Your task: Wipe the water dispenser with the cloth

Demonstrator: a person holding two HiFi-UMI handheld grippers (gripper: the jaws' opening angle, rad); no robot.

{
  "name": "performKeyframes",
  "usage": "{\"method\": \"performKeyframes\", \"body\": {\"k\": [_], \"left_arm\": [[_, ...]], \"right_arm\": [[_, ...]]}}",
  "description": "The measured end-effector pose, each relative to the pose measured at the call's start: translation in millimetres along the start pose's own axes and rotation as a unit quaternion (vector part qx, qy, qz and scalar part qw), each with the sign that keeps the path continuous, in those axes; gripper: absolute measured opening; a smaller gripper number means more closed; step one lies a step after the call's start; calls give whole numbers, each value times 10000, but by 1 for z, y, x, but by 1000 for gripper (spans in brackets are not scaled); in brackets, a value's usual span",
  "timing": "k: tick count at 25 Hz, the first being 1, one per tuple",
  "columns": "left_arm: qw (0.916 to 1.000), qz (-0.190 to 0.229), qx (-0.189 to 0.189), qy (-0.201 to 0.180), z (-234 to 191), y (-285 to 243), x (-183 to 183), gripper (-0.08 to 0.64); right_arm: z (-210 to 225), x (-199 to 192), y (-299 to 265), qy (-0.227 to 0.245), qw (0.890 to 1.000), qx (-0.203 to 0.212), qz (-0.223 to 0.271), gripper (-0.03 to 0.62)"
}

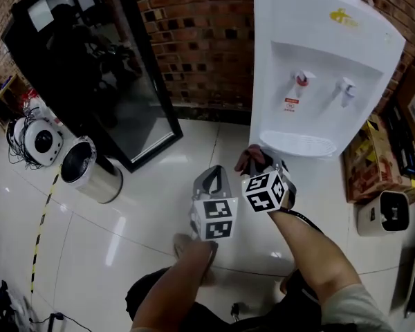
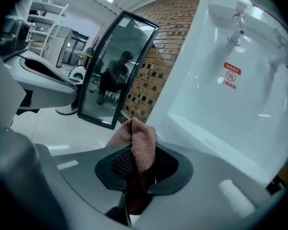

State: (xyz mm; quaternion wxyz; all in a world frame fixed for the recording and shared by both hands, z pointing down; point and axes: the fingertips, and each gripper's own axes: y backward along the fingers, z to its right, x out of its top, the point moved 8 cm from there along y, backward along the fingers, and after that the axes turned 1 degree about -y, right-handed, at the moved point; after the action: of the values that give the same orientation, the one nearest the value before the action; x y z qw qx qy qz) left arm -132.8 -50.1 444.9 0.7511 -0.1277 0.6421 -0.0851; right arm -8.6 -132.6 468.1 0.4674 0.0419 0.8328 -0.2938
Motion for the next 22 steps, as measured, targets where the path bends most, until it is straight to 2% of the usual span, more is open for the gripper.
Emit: {"method": "performKeyframes", "body": {"k": [5, 11, 16, 22], "left_arm": [[9993, -24, -360, 44, 26, -11, 4, 0], [9961, -6, -878, -30, 76, -20, 11, 0], [9903, 5, -1378, -155, 130, -24, 17, 0], [9806, 28, -1949, -211, 192, -32, 23, 0]], "right_arm": [[21, -16, 12, 9, 9997, -191, -139, 80], [74, -61, 35, -95, 9963, -654, -551, 80], [120, -91, 57, -369, 9916, -984, -751, 80], [154, -115, 74, -639, 9859, -1251, -909, 80]]}}
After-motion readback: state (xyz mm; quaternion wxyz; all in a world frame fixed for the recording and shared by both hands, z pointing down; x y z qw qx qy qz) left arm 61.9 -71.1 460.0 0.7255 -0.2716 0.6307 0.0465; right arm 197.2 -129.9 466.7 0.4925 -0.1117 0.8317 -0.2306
